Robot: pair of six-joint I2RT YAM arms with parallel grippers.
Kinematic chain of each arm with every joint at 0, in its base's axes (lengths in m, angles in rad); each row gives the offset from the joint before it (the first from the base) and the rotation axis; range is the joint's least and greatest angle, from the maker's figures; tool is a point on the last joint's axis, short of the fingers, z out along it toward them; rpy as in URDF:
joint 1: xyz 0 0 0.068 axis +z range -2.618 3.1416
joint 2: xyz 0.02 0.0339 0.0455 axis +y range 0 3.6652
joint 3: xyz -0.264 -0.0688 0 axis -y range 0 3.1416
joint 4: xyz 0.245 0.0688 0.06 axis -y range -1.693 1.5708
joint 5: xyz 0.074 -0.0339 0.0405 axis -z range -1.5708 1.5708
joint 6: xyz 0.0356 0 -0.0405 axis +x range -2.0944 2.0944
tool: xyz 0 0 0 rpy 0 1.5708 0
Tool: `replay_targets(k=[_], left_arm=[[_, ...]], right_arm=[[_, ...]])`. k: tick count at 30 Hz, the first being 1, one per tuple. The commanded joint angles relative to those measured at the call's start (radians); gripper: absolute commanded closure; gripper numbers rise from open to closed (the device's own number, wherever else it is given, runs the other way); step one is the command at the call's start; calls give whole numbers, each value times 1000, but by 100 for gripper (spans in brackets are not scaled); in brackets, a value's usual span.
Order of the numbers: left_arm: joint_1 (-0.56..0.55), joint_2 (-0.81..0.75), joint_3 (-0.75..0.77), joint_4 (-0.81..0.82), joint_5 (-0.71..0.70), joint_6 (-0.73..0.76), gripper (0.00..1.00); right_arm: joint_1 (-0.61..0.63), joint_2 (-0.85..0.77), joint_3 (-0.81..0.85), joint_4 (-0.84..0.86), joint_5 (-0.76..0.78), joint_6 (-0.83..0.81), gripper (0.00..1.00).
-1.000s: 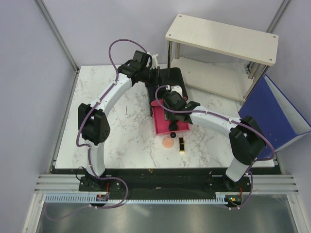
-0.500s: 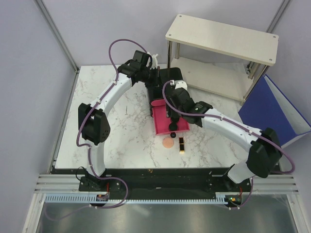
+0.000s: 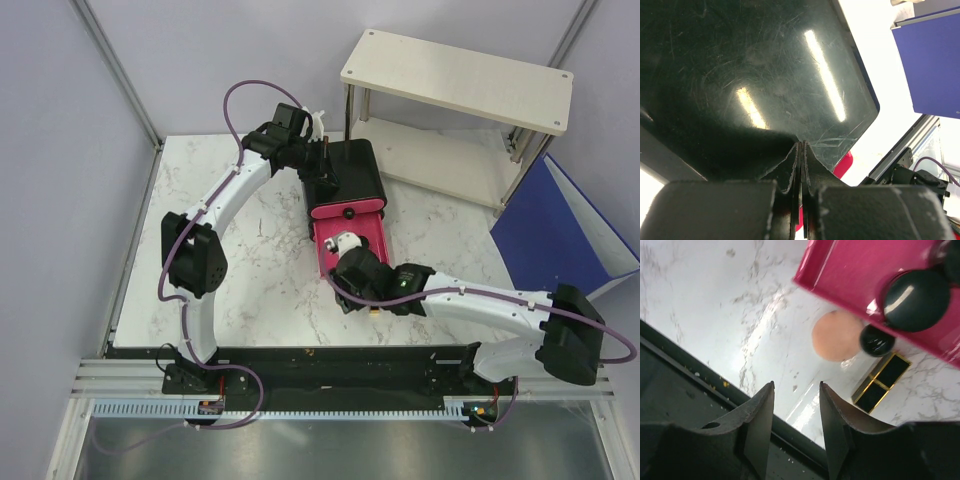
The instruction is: Organize the makeup
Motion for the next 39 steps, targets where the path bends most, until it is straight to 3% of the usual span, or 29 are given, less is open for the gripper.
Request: replay_targets(k=[1, 7, 11, 17, 31, 39], left_arm=[[8, 96, -55, -200, -102, 54, 98], [8, 93, -66, -202, -105, 59, 98], [8, 89, -83, -202, -108, 63, 98], [10, 86, -92, -202, -108, 67, 98], [14, 67, -106, -202, -113, 73, 98], [19, 52, -129, -202, -120, 80, 98]], right_arm=[[88, 29, -32, 59, 51, 9, 51], [160, 136, -23, 76, 179, 26, 43], [171, 197, -6, 79, 281, 44, 32], [169, 273, 17, 105, 306, 34, 20], [169, 385, 23, 215, 176, -1, 20], [166, 391, 31, 212, 239, 12, 20]])
